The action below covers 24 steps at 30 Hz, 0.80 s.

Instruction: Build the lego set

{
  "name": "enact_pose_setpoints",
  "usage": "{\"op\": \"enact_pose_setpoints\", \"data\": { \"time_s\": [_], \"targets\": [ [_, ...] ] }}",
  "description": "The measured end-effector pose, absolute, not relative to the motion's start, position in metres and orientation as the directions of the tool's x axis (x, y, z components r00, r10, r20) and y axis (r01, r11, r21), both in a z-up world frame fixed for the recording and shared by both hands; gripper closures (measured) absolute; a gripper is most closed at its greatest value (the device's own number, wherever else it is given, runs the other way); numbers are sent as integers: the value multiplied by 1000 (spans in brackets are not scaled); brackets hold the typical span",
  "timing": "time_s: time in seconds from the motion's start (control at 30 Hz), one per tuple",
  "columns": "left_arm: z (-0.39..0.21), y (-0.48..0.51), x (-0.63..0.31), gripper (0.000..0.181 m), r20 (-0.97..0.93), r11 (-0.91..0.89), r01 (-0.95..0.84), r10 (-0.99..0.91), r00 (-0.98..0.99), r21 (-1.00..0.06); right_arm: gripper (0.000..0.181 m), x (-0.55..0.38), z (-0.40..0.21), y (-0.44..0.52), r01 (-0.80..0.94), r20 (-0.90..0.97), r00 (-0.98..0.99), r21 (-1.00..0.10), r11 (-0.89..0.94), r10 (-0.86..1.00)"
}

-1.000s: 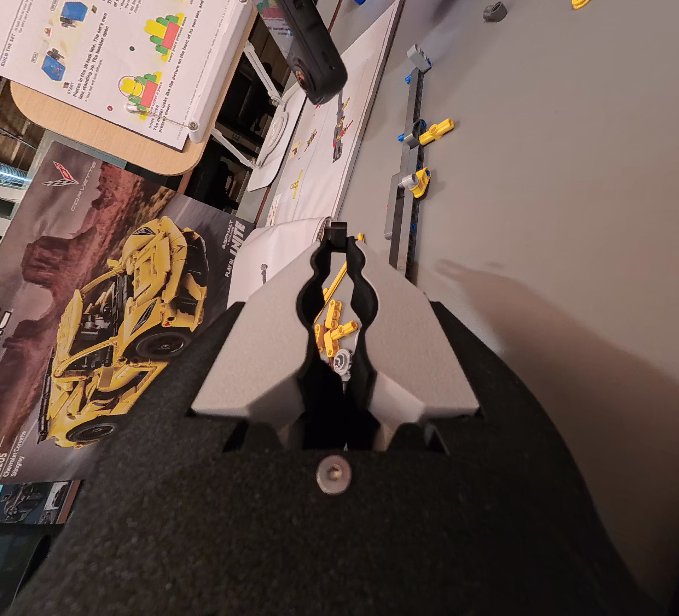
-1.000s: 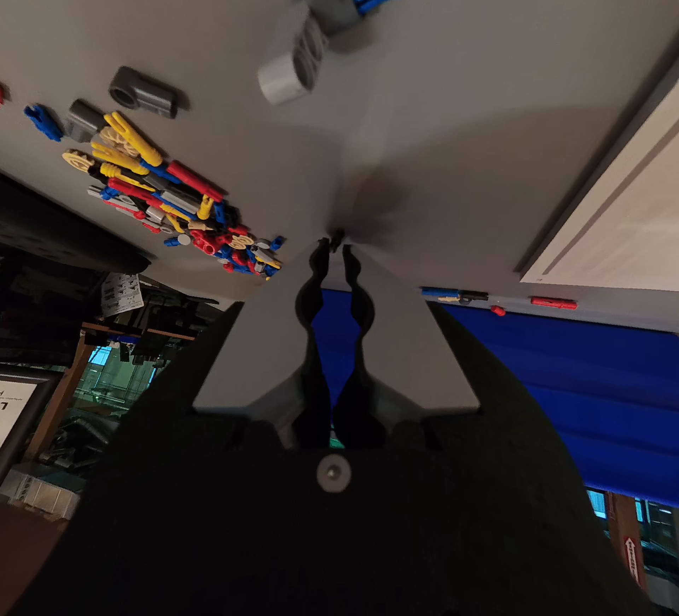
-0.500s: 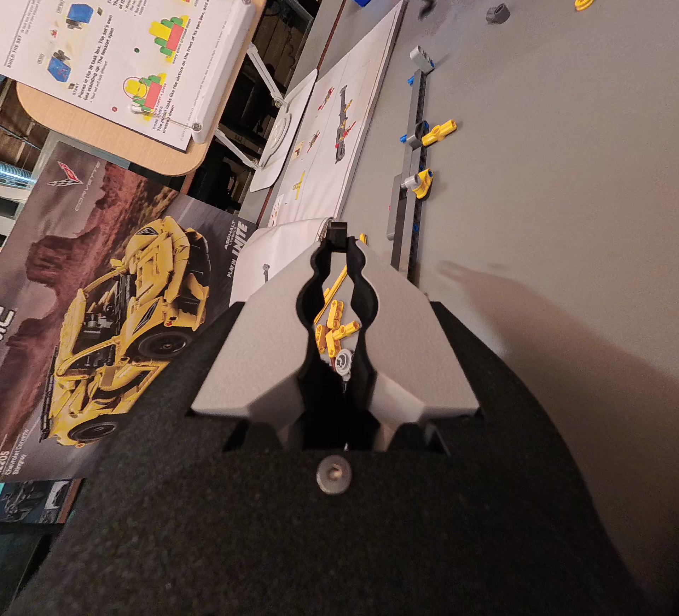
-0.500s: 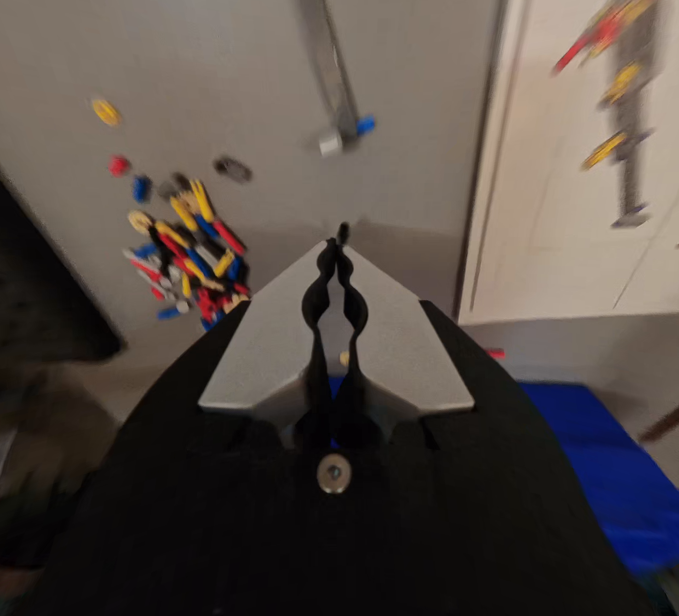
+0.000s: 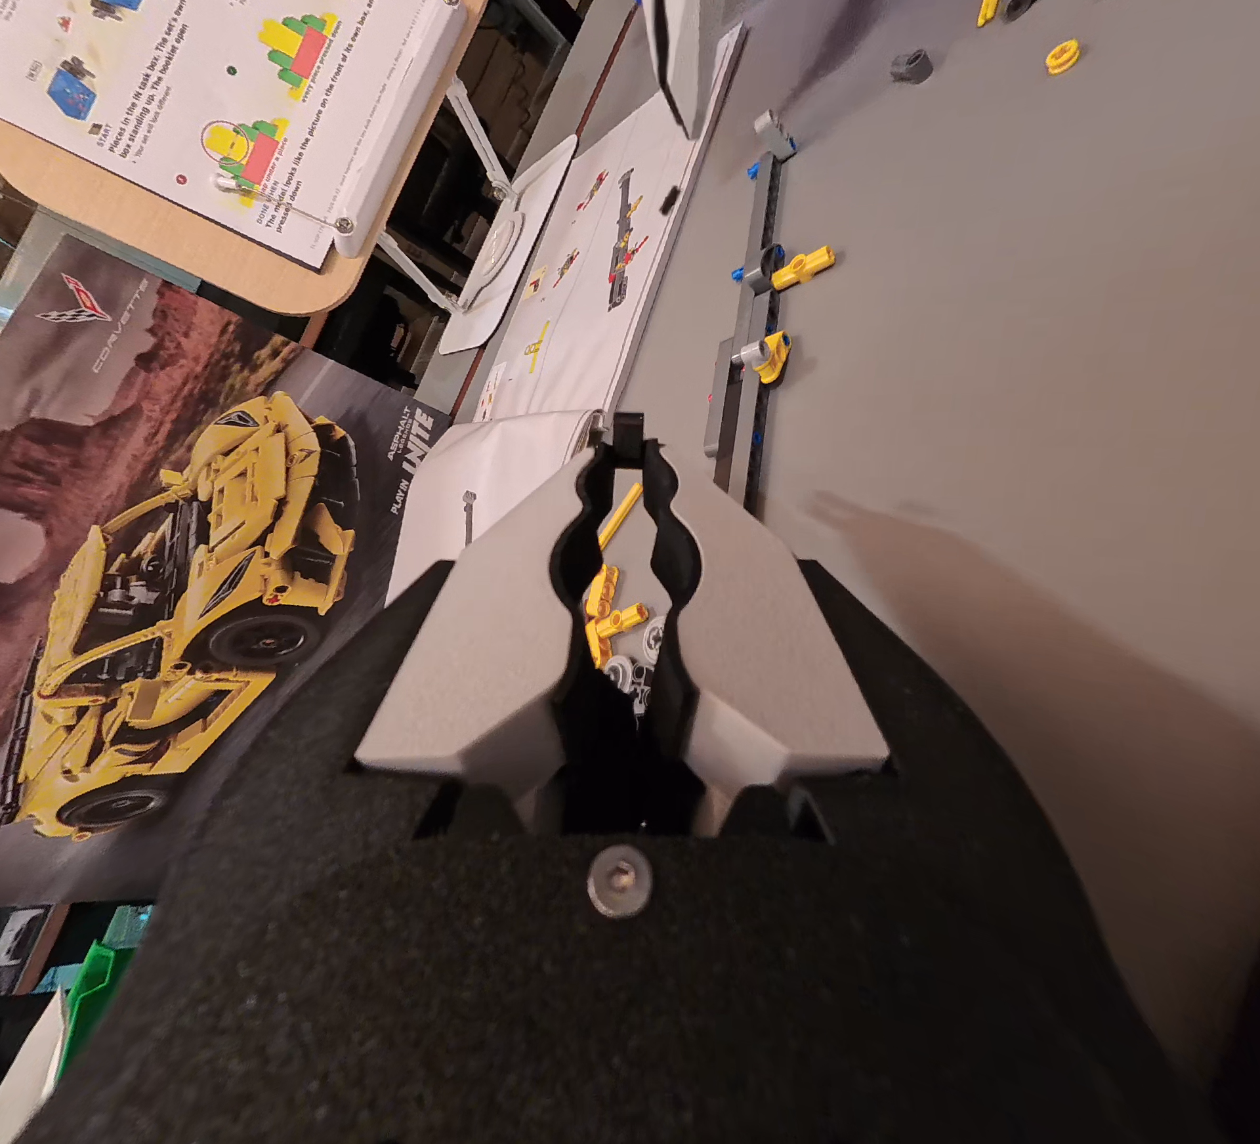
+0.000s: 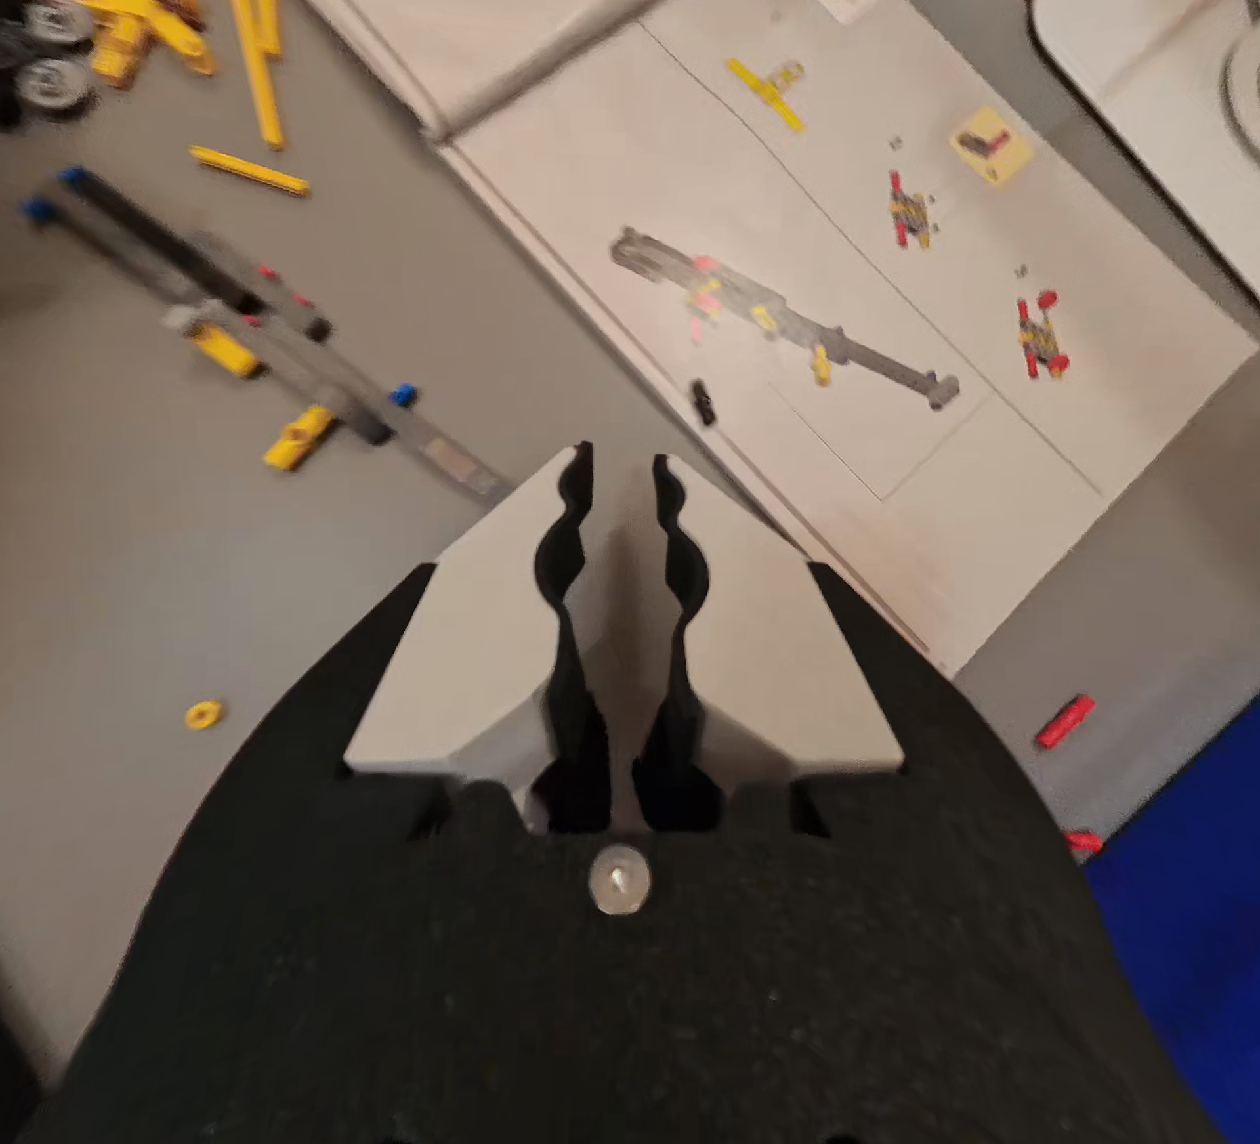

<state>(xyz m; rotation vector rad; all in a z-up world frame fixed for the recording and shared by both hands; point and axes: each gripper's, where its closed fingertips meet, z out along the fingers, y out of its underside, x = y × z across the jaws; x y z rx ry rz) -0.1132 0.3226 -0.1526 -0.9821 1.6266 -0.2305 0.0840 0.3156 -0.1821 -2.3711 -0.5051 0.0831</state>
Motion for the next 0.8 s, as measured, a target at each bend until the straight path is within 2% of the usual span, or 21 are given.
{"op": "enact_pose_setpoints", "data": {
  "time_s": [0.07, 0.23, 0.27, 0.4, 0.63, 0.8],
  "targets": [
    [-154, 324, -114, 175, -725, 633, -477, -689, 13, -610, 160, 99, -198, 322, 311, 107, 942, -635, -707, 319],
    [-154, 325, -114, 175, -723, 630, -478, -690, 15, -611, 162, 106, -199, 337, 309, 146, 945, -698, -646, 294],
    [-155, 325, -114, 175, -723, 630, -480, -691, 13, -611, 167, 106, -196, 339, 334, 168, 935, -709, -621, 311],
    [-155, 324, -114, 175, -725, 635, -479, -689, 6, -607, 165, 102, -203, 340, 409, 146, 887, -687, -600, 437],
    [-156, 326, -114, 175, -721, 629, -482, -693, 8, -610, 165, 103, -210, 350, 424, 101, 858, -693, -583, 504],
    [-156, 326, -114, 175, -721, 629, -483, -693, 7, -609, 178, 98, -209, 349, 440, 81, 832, -700, -563, 549]
  ]
}}
